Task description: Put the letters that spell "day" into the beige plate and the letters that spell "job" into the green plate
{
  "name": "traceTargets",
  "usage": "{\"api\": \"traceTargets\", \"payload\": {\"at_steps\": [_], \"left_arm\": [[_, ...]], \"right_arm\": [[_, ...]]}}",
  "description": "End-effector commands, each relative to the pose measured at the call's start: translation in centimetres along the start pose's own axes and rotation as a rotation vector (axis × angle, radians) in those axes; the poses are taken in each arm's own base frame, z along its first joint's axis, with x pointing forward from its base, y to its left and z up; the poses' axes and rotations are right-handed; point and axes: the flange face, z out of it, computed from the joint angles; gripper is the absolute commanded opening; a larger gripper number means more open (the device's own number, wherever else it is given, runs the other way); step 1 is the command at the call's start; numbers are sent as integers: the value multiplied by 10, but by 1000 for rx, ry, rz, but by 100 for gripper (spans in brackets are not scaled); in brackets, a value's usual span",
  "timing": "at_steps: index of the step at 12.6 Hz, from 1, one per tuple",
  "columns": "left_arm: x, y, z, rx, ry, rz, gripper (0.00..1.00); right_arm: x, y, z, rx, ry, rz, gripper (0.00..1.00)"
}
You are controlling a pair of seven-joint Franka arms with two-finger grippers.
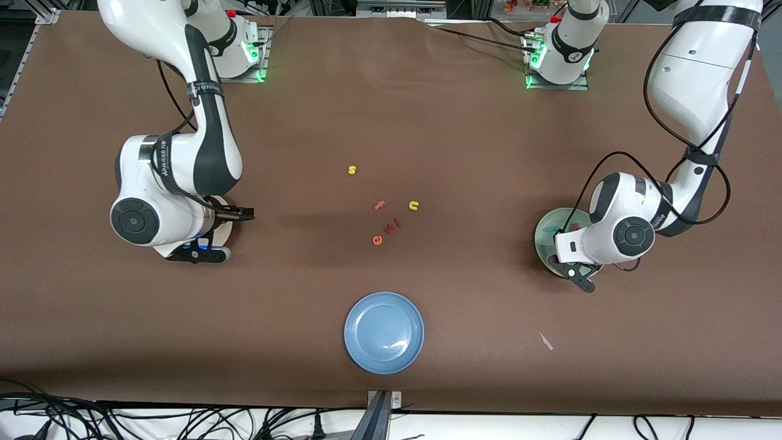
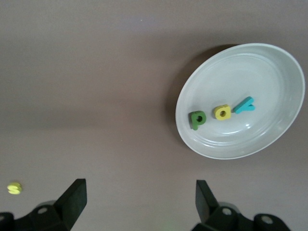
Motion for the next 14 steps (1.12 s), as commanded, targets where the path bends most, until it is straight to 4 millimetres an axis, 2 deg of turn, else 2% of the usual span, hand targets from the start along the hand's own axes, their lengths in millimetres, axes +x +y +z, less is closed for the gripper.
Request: {"api": "traceTargets", "payload": {"at_steps": [1, 2, 3, 5, 7, 9, 10, 12, 14], "left_arm": [[2, 6, -16, 30, 9, 34, 100], [6, 11, -31, 31, 27, 24, 100], [4, 14, -45, 30, 17, 18, 100], [1, 21, -91, 45, 0, -6, 100], [-2, 29, -132, 1, -4, -55, 100], [-12, 40, -169, -78, -20, -92, 100], [-19, 44, -191, -102, -17, -117, 100], [-31, 53, -229, -94, -24, -148, 100], [-46, 68, -270, -63, -10, -169, 100]], "right_arm": [[-24, 8, -31, -40, 34, -100, 100], [-33, 23, -43, -15, 62, -94, 100], [-46, 35, -63, 6, 118, -84, 100], [-72, 63, -105, 43, 187, -49, 100], [-98, 101, -142, 72, 244, 0, 100], [-125, 138, -160, 93, 216, 50, 100], [-140, 148, -167, 98, 197, 61, 100], [-162, 161, -181, 105, 171, 75, 100], [-172, 163, -195, 93, 188, 75, 100]]}}
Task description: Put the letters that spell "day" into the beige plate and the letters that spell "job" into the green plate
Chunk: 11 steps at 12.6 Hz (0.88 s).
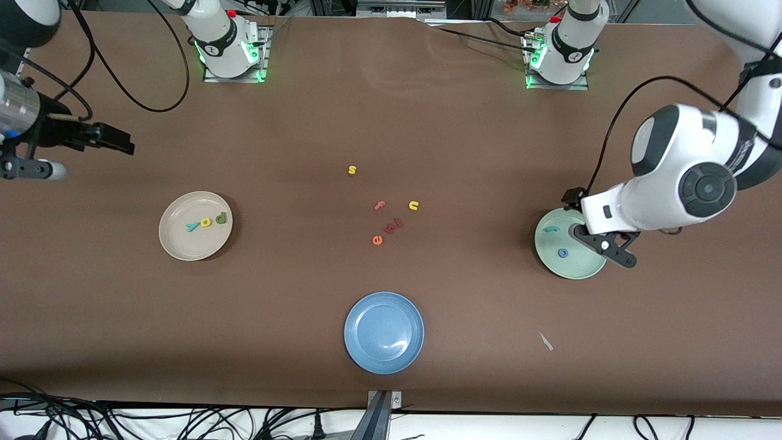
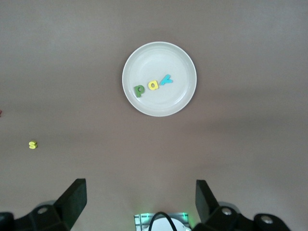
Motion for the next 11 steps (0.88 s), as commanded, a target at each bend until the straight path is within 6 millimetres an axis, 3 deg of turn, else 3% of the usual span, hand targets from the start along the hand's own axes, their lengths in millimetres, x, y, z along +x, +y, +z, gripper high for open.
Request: {"api": "traceTargets", "payload": {"at_steps": [1, 4, 6, 8, 11], "left_arm": [[-25, 20, -55, 26, 52, -52, 100], [-45, 30, -90, 39, 95, -131, 100], [-66, 4, -106, 33, 130, -195, 100], [-94, -8, -125, 18, 177, -259, 100], [-109, 1, -121, 38, 184, -315, 100]], "right_arm": [[-11, -6, -15, -22, 21, -20, 100], [-5, -2, -19, -30, 64, -75, 100], [-5, -2, -18, -30, 64, -69, 100], [-2, -2, -22, -26, 101, -65, 100], [-1, -2, -19, -26, 90, -71, 100]]}}
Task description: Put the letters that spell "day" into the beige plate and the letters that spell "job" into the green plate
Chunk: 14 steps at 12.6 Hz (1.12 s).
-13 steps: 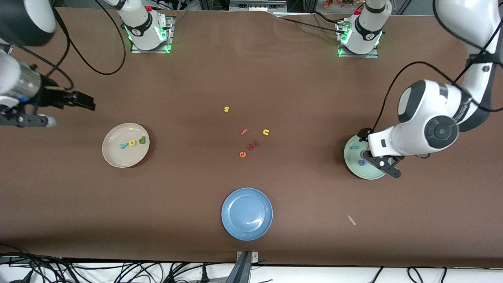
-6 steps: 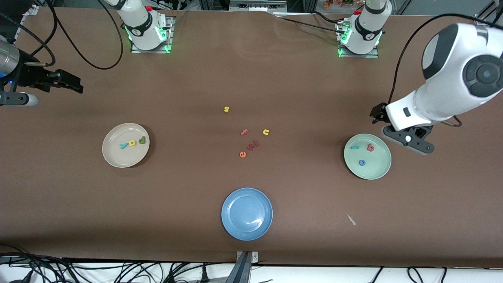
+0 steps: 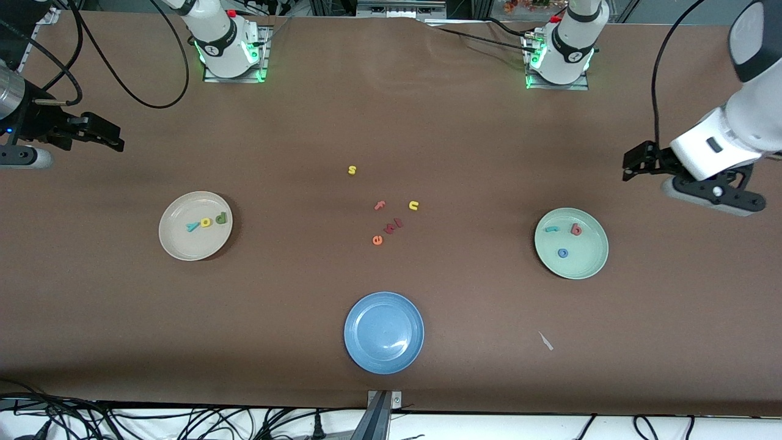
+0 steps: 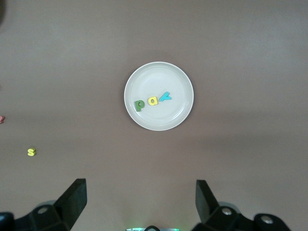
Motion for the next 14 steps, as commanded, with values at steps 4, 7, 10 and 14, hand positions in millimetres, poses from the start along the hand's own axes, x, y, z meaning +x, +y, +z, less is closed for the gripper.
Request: {"api": "traceTargets", "payload": {"at_steps": [4, 7, 10, 14], "left_arm": [[-10, 17, -5, 0, 103, -159, 100], [-11, 13, -4, -11, 101, -171, 100], [-17, 9, -2, -12, 72, -192, 100], [-17, 6, -4, -10, 44, -202, 100]], "right_arm": [[2, 2, -1, -8, 6, -4, 100], [3, -1, -1, -8, 12, -3, 100], [5, 0, 3, -8, 6, 0, 100], [5, -2, 1, -8, 9, -2, 100]]}}
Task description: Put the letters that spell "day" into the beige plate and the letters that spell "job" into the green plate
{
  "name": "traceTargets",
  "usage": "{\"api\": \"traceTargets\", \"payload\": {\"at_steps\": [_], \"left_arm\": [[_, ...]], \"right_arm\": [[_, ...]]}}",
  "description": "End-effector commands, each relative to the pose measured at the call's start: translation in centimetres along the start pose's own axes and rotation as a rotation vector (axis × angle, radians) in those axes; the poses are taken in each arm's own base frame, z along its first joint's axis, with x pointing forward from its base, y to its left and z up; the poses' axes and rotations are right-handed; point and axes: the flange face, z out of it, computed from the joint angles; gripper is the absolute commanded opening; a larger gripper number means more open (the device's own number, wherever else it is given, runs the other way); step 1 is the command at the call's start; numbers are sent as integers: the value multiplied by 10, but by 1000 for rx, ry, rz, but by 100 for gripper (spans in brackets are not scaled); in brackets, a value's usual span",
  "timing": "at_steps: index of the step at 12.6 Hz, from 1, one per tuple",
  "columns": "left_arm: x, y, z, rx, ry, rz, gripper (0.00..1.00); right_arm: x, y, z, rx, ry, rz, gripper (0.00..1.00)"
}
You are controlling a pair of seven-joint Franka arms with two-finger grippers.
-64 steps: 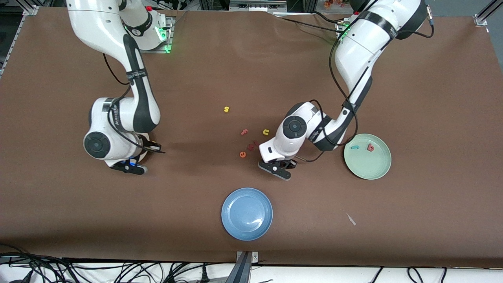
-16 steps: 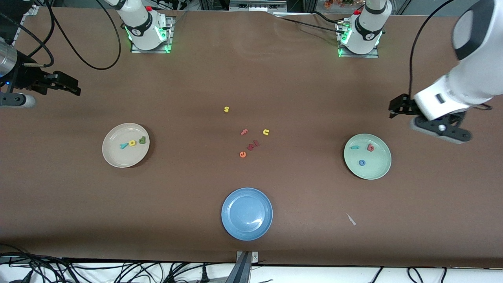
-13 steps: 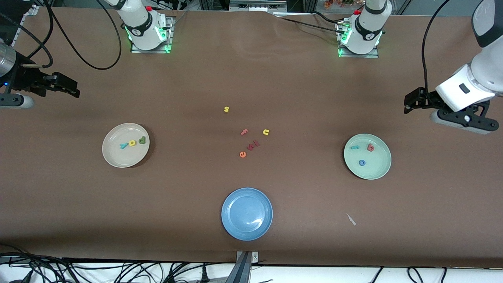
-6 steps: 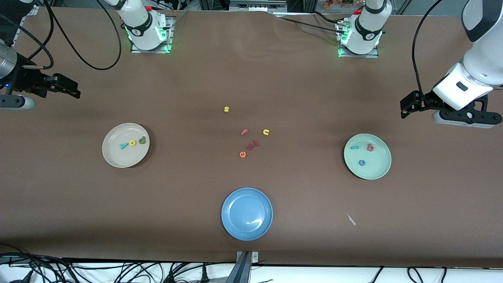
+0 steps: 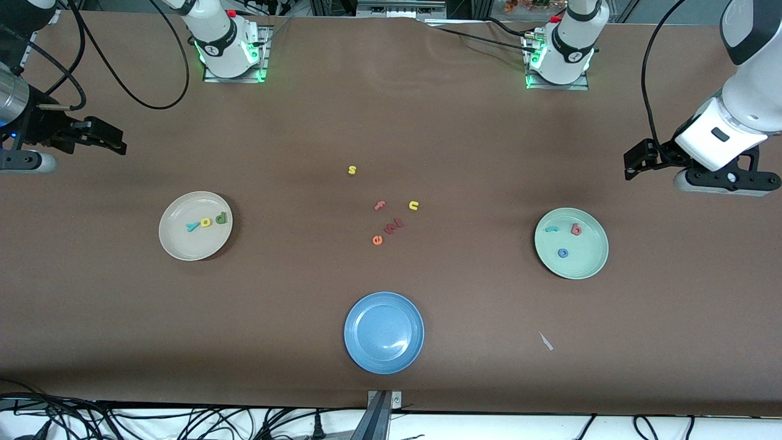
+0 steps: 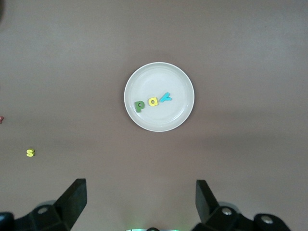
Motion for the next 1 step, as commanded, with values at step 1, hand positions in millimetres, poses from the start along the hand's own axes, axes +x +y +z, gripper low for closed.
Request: {"api": "traceTargets", "payload": {"at_steps": [1], "left_arm": [[-5, -7, -7, -24, -5, -27, 100]], "right_arm": [[0, -2, -3, -7, 9, -1, 100]]}}
